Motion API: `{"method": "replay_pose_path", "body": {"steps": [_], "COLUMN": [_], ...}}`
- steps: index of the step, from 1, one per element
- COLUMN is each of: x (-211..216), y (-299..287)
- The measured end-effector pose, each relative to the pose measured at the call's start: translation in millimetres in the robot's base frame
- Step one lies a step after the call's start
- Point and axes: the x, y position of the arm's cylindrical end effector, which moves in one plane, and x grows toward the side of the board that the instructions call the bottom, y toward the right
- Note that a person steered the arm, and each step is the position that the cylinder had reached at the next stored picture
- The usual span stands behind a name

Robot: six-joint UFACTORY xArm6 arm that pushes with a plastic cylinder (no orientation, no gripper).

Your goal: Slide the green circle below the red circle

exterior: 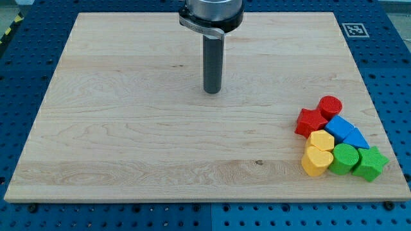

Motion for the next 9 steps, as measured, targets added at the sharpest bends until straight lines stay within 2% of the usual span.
{"method": "replay_pose_path", "body": {"steps": [1, 2, 4, 5, 7, 9], "x": [0, 32, 124, 180, 196, 196], "y": [3, 17, 22, 46, 77, 157]}}
